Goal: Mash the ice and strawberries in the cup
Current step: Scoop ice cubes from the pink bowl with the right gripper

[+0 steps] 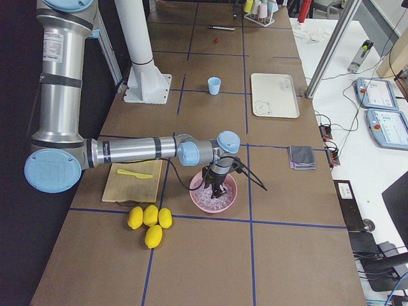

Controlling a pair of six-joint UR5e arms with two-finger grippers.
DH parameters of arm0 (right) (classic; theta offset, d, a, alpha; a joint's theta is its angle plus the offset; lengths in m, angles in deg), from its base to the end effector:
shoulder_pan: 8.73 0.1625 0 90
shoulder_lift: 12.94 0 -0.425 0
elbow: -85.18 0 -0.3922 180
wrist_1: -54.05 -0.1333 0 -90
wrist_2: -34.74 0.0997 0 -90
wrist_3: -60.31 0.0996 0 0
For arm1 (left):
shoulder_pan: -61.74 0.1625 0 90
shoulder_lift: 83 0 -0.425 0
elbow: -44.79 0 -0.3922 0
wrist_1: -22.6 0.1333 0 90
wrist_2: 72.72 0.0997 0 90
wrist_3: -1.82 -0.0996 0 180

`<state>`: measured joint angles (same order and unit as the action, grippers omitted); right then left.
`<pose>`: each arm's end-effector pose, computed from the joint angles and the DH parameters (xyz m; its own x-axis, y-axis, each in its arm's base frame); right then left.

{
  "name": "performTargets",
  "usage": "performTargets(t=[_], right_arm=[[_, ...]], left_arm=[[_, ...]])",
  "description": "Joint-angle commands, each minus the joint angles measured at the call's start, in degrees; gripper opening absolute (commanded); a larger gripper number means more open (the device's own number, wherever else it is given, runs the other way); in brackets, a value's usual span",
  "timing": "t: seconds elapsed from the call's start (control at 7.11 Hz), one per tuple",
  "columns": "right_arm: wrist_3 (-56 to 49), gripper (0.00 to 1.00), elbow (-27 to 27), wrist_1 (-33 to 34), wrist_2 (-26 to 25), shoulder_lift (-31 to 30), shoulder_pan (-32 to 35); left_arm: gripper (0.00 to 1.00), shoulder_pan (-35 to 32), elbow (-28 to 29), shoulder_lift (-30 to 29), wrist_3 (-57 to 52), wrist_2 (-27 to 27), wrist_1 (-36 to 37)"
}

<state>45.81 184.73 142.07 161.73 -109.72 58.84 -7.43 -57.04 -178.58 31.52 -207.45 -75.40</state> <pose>-0.1029 -0.4417 0.6366 0.6012 -0.5703 0.5598 0.5482 0.8040 0.2303 0.1315 -0.5234 0.4893 0.6426 0.0463 -0.7648 -0.0032 0.9983 0.0578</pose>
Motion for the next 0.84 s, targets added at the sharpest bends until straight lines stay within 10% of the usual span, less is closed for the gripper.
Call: performTargets(t=[0.0,0.42,0.7], right_arm=[[0.0,0.59,-0.1,0.0,-0.2,-0.3,0.0],[0.1,0.57,-0.1,0.1,-0.1,-0.2,0.0],[0.0,0.34,0.0,0.1,-0.1,-0.2,0.0]], left_arm=[[1.0,0.0,0.0,-0.1,0.0,0.0,0.0],[1.0,0.0,0.1,-0.1,0.0,0.0,0.0],[1.0,0.0,0.0,-0.1,0.0,0.0,0.0]])
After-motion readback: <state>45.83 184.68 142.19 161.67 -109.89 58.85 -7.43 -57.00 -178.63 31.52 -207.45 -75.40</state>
